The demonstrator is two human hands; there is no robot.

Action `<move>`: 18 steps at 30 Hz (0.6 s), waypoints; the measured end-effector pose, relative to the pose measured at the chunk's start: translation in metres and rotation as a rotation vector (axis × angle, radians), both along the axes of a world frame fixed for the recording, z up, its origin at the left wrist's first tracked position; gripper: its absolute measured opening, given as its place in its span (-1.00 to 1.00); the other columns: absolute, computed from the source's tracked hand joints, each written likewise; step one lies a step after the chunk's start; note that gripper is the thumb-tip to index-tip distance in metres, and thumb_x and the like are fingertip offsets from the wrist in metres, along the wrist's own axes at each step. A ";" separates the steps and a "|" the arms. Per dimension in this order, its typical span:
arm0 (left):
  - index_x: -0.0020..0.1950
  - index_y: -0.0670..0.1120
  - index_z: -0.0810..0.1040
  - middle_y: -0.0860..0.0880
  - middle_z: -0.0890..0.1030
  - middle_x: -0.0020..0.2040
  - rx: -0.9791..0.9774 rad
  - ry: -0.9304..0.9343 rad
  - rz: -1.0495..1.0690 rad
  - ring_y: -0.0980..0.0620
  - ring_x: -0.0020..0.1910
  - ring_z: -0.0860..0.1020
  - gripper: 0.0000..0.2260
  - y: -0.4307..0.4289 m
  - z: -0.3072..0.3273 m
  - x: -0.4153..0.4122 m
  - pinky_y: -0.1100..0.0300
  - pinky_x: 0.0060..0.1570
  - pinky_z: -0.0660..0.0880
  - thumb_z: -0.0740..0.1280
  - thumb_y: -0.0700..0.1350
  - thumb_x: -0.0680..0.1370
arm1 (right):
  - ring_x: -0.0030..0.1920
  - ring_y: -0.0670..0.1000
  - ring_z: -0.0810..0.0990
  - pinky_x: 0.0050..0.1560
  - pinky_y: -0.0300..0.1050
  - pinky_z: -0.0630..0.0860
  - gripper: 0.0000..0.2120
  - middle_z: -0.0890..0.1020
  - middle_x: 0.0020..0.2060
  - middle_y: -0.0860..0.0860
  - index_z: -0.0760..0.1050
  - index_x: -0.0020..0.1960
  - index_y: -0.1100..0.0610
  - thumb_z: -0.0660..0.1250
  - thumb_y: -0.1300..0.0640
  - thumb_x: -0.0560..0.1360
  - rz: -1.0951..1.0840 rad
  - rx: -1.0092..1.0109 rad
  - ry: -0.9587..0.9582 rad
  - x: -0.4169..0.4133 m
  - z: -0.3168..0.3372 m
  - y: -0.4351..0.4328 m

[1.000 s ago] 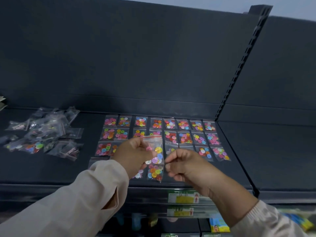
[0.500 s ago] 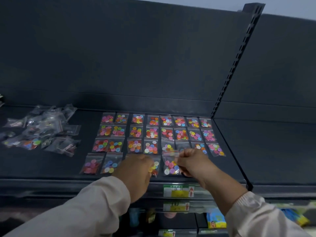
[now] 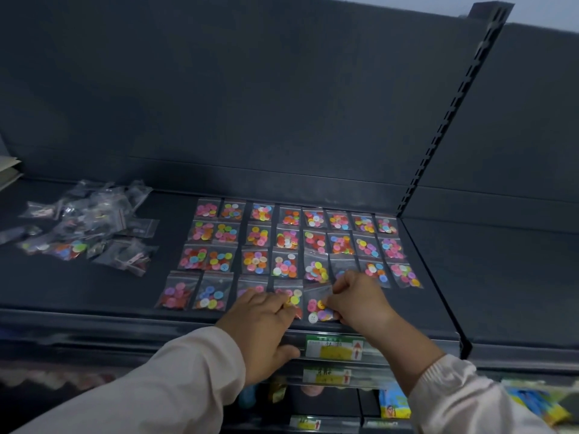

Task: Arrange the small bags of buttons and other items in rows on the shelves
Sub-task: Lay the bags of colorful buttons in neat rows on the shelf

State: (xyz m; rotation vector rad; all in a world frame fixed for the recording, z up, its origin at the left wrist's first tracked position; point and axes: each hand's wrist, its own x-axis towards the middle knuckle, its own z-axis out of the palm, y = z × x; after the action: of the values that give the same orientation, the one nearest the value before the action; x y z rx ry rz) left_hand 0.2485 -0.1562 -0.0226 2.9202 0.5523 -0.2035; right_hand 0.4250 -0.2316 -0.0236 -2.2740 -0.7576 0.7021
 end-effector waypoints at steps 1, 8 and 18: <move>0.53 0.04 0.07 0.00 0.00 0.56 -0.001 -0.001 -0.002 0.02 0.51 0.01 -0.41 0.001 0.000 0.000 0.11 0.46 -0.20 0.10 0.23 0.56 | -0.24 0.13 0.61 -0.15 0.09 0.60 -0.83 0.61 -0.30 0.14 0.44 -0.22 0.12 0.45 0.21 0.36 -0.001 -0.003 -0.004 0.000 0.000 0.000; 0.52 0.04 0.08 0.02 0.01 0.56 -0.029 -0.028 0.003 0.04 0.51 0.01 -0.42 0.001 0.004 -0.001 0.13 0.45 -0.14 0.11 0.22 0.56 | -0.26 0.03 0.56 -0.32 -0.09 0.48 -0.83 0.57 -0.28 0.04 0.39 -0.14 0.10 0.38 0.09 0.42 0.046 -0.086 -0.132 -0.003 0.007 -0.004; 0.53 0.04 0.05 0.04 0.03 0.55 -0.001 -0.118 0.165 0.05 0.52 0.00 -0.42 0.034 0.022 -0.023 0.09 0.47 -0.08 0.09 0.22 0.57 | -0.06 0.01 0.52 -0.14 -0.15 0.47 -0.83 0.54 0.01 0.02 0.46 0.10 0.07 0.24 0.04 0.55 0.344 0.025 -0.528 -0.042 0.043 0.021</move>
State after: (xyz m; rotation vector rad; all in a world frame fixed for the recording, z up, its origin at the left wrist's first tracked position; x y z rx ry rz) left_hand 0.2252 -0.1225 -0.0011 2.8438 0.7683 -0.0113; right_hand 0.3828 -0.2107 0.0195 -2.3525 -1.4178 0.2226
